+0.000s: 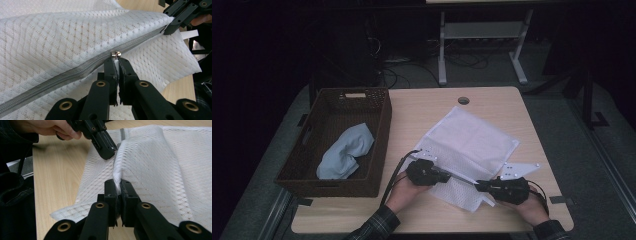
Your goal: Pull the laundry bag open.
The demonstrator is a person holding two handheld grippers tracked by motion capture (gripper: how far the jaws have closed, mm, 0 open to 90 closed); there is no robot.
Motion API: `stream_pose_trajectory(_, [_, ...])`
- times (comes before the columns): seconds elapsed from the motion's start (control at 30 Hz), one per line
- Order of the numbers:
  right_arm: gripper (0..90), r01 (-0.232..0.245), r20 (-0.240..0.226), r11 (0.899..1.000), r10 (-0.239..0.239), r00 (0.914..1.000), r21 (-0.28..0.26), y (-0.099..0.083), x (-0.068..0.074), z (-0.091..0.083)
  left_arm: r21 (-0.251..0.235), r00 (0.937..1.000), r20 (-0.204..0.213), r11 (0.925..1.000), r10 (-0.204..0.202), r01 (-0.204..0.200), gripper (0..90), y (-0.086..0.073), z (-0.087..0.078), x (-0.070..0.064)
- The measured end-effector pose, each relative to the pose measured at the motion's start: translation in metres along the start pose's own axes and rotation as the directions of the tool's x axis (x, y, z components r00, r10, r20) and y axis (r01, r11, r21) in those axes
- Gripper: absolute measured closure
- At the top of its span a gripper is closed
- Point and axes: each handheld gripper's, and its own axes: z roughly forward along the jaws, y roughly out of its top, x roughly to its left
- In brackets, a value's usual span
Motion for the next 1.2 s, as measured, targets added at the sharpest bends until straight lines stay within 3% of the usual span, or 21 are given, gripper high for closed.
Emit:
stream_pose_trajectory(0.17, [84.5, -0.002, 0.003, 1.0, 0.002, 1.0, 0.004, 0.0, -0.001, -0.001, 0.01, 1.0, -0.01, 0.9999, -0.002, 0.002, 86.6, -0.001, 0.0, 0.002])
stream_pose_trajectory(0.57, [84.4, -0.022, 0.038, 0.999, 0.023, 0.999, -0.022, -0.002, -0.009, -0.013, -0.028, 0.9994, -0.024, 0.9993, -0.024, 0.023, 86.6, -0.001, -0.012, 0.009])
stream_pose_trajectory(1.2, [84.3, -0.026, 0.064, 1.0, 0.026, 0.9976, 0.004, -0.005, -0.015, -0.014, -0.008, 0.9988, -0.044, 0.9998, -0.019, 0.019, 86.6, -0.003, -0.011, 0.014])
